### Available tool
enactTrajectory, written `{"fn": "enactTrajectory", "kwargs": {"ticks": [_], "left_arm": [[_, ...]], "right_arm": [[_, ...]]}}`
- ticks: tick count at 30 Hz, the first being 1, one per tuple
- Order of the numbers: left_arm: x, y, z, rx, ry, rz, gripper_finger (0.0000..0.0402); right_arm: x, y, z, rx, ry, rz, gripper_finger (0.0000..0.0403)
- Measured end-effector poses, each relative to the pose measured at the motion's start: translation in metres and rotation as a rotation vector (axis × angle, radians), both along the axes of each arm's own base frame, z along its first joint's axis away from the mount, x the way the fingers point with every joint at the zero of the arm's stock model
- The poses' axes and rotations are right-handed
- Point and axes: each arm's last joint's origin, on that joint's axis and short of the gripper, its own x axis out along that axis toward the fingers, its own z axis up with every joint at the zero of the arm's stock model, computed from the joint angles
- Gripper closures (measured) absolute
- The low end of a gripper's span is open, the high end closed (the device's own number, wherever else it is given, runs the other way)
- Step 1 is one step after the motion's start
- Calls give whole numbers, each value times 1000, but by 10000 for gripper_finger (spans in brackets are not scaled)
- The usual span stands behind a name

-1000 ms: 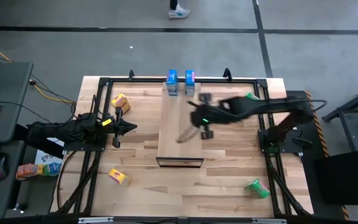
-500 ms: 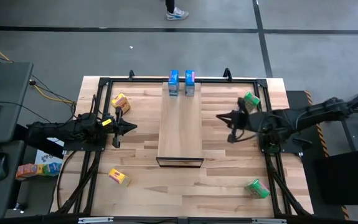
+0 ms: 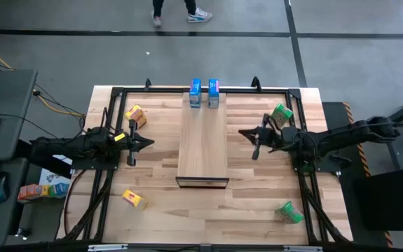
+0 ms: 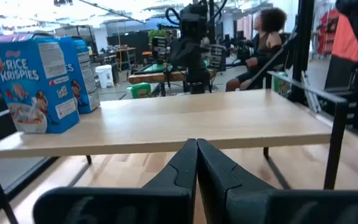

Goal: Stack cereal on shelf
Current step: Put the top yellow cereal box on the shelf

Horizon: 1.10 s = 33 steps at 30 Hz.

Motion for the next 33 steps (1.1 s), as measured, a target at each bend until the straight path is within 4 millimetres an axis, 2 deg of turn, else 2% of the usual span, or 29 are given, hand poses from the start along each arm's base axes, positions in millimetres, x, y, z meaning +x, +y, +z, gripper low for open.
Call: {"fn": "enactTrajectory", "kwargs": {"ticks": [4, 7, 12, 15, 17, 19, 22, 27, 33], "left_arm": [[-1, 0, 7, -71, -82, -6, 398], [-1, 0, 12, -113, -137, -12, 398], [-2, 1, 16, -95, -176, 11, 398], [-4, 6, 22, -208, -255, 187, 390], [-5, 9, 28, -211, -249, 298, 373], [-5, 11, 36, -194, -196, 368, 349], [-2, 14, 54, -177, -88, 476, 304], [5, 24, 76, -195, 199, 757, 243], [18, 43, 102, -277, 493, 955, 212]], "right_arm": [[-4, -13, -4, 33, -71, -81, 393], [-6, -26, -1, 106, -145, -170, 363], [-8, -48, 4, 154, -184, -260, 270], [-11, -58, 4, 145, -181, -312, 204], [-12, -62, 4, 109, -169, -336, 166], [-13, -65, 5, 89, -166, -352, 139], [-14, -67, 6, 93, -177, -343, 118], [-13, -67, 8, 75, -181, -273, 114], [-13, -66, 6, 112, -175, -243, 114]]}}
